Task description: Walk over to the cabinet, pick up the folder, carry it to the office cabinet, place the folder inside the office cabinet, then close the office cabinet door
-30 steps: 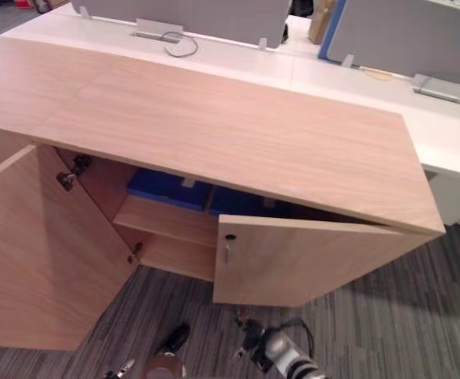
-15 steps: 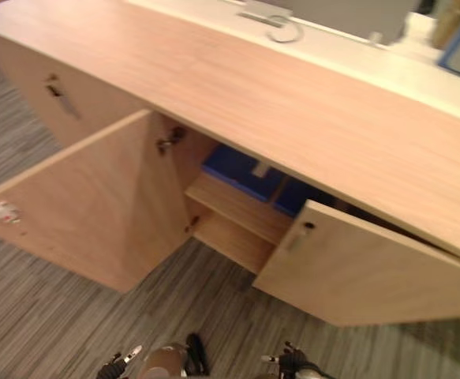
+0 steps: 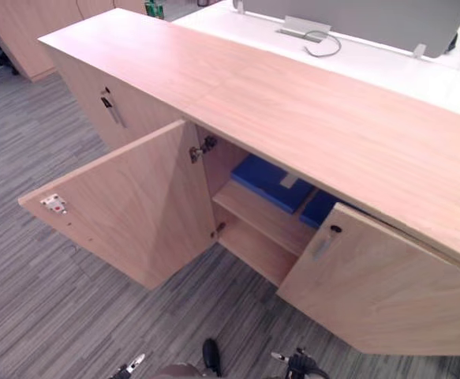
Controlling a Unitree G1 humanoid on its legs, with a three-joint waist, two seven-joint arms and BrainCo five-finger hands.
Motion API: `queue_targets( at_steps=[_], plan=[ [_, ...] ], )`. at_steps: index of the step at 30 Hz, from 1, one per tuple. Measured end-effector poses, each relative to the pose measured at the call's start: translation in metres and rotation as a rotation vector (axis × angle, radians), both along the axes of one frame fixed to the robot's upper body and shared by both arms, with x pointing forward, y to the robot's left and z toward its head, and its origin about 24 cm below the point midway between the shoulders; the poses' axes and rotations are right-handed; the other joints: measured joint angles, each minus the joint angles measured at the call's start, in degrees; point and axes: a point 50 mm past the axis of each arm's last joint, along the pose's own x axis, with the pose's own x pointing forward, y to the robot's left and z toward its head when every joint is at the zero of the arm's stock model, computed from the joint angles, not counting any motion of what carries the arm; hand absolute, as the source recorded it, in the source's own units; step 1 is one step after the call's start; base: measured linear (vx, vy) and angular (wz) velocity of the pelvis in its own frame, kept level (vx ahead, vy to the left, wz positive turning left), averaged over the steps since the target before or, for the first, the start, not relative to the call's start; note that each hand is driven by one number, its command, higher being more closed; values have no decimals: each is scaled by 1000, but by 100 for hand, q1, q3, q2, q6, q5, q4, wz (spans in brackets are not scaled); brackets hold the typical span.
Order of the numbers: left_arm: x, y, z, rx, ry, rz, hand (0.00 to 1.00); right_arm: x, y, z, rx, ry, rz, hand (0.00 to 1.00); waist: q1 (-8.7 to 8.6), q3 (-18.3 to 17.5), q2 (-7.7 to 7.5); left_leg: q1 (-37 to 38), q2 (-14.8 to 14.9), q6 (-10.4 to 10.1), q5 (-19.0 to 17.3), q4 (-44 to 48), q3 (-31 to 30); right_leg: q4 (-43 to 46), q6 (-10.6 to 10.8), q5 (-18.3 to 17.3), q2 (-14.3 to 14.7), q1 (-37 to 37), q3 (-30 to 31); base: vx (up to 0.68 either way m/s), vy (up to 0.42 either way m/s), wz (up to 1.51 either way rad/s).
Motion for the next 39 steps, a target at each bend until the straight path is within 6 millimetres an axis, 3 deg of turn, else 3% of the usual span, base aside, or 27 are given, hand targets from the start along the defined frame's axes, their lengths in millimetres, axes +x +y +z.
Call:
queue_targets(
  at_steps=[6, 10, 11, 12, 14, 17, 18, 22, 25, 27, 32, 35, 39],
  plan=[
    [9, 9, 6, 15, -59, 99, 0, 0, 0, 0, 0, 2, 0, 0, -22, 5, -9, 2, -1, -8, 4, -3, -41, -85, -5, 0, 35, 62, -67, -50, 0, 6],
    [39, 41, 25, 131, -171, 124, 0, 1, -1, 0, 0, -4, 2, 0, -97, 7, -5, 1, 22, -19, -13, -3, -8, -156, -24, 12, 79, 77, -45, -39, 6, -5],
    [52, 68, 39, 223, -211, 121, 0, 2, 0, 1, -1, -15, 10, 0, -111, 9, -5, 3, 47, -25, -25, -3, 37, -203, -37, 20, 108, 77, -11, -41, 0, -15],
    [57, 80, 46, 267, -222, 116, 0, 2, 0, 2, -1, -20, 15, 0, -114, 10, -7, 9, 61, -38, -36, -3, 72, -215, -42, 22, 120, 74, 23, -48, -4, -30],
    [71, 136, 80, 454, -249, 123, 0, 4, 2, 3, -2, -37, 54, 0, -113, 15, -17, 60, 122, -87, -78, -3, 251, -283, -86, 51, 186, 74, 222, -33, -14, -41],
    [93, 181, 124, 645, -289, 85, 0, 4, 4, 5, -9, -57, 104, 0, -110, 16, -25, 86, 157, -108, -99, -3, 313, -308, -107, 44, 220, 79, 276, -25, -25, -19],
    [110, 199, 152, 737, -326, 53, 0, 5, 5, 6, -10, -71, 132, 0, -111, 13, -31, 91, 175, -119, -106, -3, 337, -312, -124, 34, 238, 77, 298, -20, -23, -7],
    [150, 217, 201, 894, -357, -64, 0, 9, 9, 9, -2, -106, 180, 0, -95, -4, -67, 130, 228, -149, -126, -1, 485, -291, -161, 12, 265, 73, 468, -20, -15, -18],
    [178, 212, 217, 930, -364, -134, 0, 6, 10, 10, 4, -111, 190, 0, -94, -10, -86, 193, 256, -169, -139, 1, 563, -274, -163, 11, 277, 82, 573, -30, -10, -19],
    [178, 220, 223, 962, -305, -155, 0, 5, 11, 11, 7, -128, 201, 0, -109, -11, -92, 196, 275, -172, -140, 2, 603, -248, -174, 4, 281, 59, 609, -40, -4, -9],
    [192, 218, 239, 1029, -296, -234, 0, -2, 10, 11, 21, -129, 179, 0, 46, -30, -124, 201, 299, -184, -133, 4, 671, -143, -178, 3, 271, -57, 755, -70, 19, -6],
    [194, 222, 246, 1056, -271, -252, 0, -9, 8, 10, 33, -135, 140, 0, 51, -65, -181, 199, 311, -199, -122, 7, 781, -64, -184, 6, 253, -138, 863, -79, 30, -14],
    [199, 214, 239, 1053, -263, -281, 0, -20, -3, 7, 16, -102, 82, 0, 60, -95, -229, 199, 308, -212, -79, 5, 798, -37, -222, 32, 226, -179, 893, -99, 27, -6]
  ],
)
